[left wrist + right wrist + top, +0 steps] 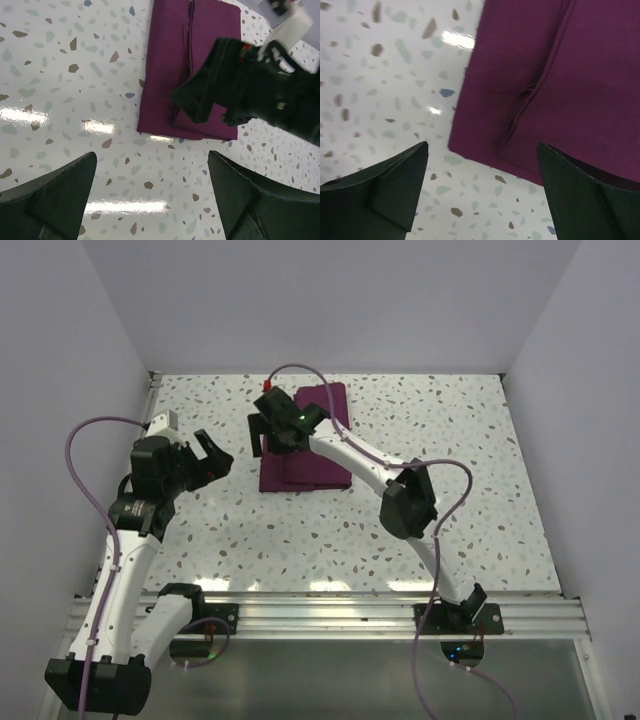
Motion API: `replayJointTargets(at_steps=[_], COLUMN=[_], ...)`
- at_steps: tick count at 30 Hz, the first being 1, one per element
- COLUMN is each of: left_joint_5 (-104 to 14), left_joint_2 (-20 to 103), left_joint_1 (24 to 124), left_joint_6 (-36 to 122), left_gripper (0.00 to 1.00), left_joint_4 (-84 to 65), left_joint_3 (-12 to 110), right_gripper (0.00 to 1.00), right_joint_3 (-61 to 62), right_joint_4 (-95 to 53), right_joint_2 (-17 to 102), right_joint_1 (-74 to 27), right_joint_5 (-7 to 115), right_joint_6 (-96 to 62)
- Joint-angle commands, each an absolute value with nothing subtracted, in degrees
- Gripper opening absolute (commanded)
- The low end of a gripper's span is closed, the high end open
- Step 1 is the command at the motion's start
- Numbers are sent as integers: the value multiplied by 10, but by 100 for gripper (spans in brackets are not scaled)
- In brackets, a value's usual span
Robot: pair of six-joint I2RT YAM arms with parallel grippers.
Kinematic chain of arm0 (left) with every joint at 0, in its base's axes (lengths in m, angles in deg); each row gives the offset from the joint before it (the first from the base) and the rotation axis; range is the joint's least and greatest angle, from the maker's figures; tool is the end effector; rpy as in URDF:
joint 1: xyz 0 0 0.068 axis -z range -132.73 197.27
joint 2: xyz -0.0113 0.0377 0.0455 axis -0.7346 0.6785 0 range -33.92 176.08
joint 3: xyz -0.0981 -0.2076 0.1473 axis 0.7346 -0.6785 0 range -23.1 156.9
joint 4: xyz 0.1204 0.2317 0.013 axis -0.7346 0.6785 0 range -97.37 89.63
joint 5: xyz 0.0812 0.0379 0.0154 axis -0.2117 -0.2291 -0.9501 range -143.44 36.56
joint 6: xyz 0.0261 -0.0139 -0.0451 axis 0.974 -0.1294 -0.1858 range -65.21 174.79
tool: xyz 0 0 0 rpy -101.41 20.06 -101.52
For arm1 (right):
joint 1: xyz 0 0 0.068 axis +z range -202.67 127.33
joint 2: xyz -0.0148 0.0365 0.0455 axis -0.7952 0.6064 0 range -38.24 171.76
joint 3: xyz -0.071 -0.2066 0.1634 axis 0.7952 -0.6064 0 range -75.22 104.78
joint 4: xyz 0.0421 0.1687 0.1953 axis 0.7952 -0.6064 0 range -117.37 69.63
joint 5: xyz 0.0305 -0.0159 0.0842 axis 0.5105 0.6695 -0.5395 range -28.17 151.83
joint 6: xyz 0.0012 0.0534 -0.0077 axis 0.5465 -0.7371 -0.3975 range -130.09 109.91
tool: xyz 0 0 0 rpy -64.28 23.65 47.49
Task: Open and lay out the surgical kit
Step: Open the surgical kit at the center of the board.
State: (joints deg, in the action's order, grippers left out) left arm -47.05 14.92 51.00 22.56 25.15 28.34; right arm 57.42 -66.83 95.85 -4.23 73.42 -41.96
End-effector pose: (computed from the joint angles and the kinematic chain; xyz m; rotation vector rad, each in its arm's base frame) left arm 0.1824 -0.0160 0.3288 -0.4570 2.0782 -0.4927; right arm 0.3524 0.3868 0.2760 -0.2556 2.4124 0.4133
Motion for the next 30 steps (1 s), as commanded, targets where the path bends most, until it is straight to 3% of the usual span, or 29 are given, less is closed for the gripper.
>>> replayJointTargets(at_steps=[1, 8, 12, 15, 18, 19, 25, 27, 30], left_joint_5=[-512, -547, -543, -548, -553, -555, -572, -570, -563], left_joint_2=[138, 135, 135, 135, 128, 126, 133, 138, 150], left_joint_1=[513, 513, 513, 513, 513, 514, 525, 529, 531], left_joint_6=[252, 264, 263, 267, 272, 275, 287, 288, 291], left_gripper=[96, 96, 96, 96, 96, 96, 97, 97, 97], left_joint_4=[275, 304, 296, 301, 302, 302, 296, 294, 287], left_joint_3=[315, 324, 318, 315, 309, 309, 311, 316, 325], right_gripper=[90, 73, 70, 63, 52, 40, 6, 1, 0], right_joint_3=[620, 627, 640, 637, 631, 632, 629, 632, 648], right_joint_4=[-767, -767, -782, -790, -798, -801, -812, -813, -808], right_joint_2=[997, 1040, 1067, 1074, 1086, 1093, 1101, 1094, 1068], right_joint_1=[-36, -35, -28, -20, -12, -11, -10, -10, -12], right_joint_5=[793, 813, 815, 827, 837, 839, 842, 841, 842], right_joint_6=[-405, -398, -388, -382, -377, -376, -366, -362, -359])
